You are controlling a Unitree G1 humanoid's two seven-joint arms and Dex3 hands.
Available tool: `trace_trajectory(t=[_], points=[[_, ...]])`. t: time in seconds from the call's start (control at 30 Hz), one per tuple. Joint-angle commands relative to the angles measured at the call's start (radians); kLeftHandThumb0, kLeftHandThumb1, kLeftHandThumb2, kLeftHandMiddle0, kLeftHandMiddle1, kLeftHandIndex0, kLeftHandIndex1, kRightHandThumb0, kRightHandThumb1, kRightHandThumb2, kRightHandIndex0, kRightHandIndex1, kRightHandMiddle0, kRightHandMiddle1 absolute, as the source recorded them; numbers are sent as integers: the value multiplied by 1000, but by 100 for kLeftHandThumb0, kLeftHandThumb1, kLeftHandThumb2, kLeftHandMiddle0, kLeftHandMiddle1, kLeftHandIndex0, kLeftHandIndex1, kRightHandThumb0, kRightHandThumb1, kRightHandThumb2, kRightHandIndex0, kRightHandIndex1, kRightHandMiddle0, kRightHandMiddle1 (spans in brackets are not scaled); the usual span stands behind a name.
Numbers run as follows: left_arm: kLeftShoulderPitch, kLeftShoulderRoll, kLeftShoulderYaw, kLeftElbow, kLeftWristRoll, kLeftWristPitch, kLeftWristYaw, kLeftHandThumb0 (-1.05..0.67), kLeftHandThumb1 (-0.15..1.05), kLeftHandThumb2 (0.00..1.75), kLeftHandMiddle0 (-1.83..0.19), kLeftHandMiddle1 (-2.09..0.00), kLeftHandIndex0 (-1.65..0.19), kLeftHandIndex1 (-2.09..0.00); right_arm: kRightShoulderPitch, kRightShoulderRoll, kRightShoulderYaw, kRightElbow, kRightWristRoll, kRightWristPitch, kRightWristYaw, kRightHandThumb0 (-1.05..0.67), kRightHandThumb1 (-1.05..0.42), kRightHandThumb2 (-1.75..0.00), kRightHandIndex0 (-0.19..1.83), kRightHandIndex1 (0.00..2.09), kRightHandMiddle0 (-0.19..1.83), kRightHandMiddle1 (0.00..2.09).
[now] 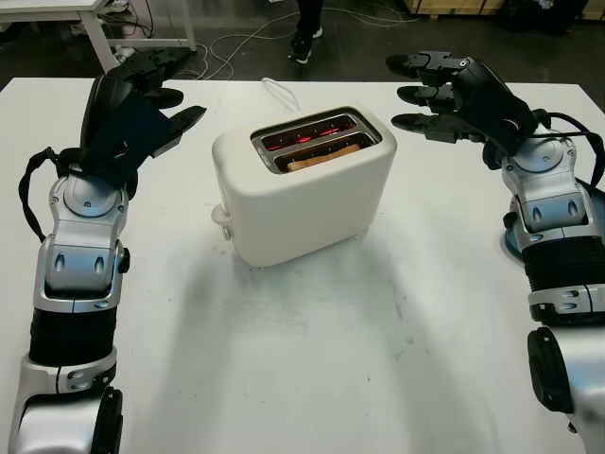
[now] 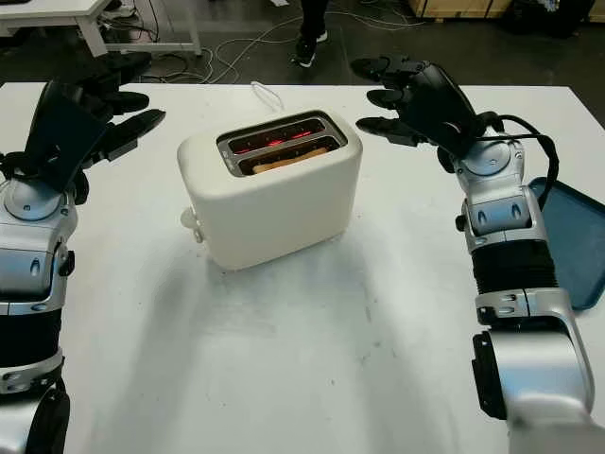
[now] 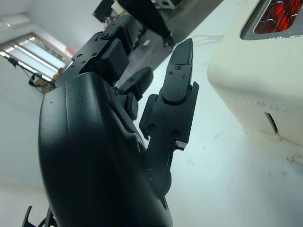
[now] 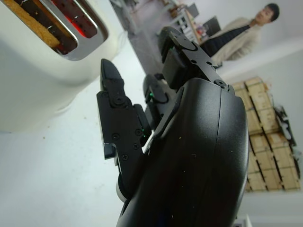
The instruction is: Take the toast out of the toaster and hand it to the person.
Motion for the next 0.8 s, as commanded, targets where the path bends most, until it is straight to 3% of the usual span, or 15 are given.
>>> trace_trajectory(t=[0.0,0.77], points=[[9,10,-1,-9,13,10,0,-27,92,17,-31,-72,-55,-5,11,4,-2,-20,12,19,5,-13,-92,-9,52,4,48,0],[-6,8,-17,-22,6,31,-8,-28,92,17,-25,-81,-56,-6,-2,0,-1,-9,11,10,22,-16,-92,-8,46,0,47,0]])
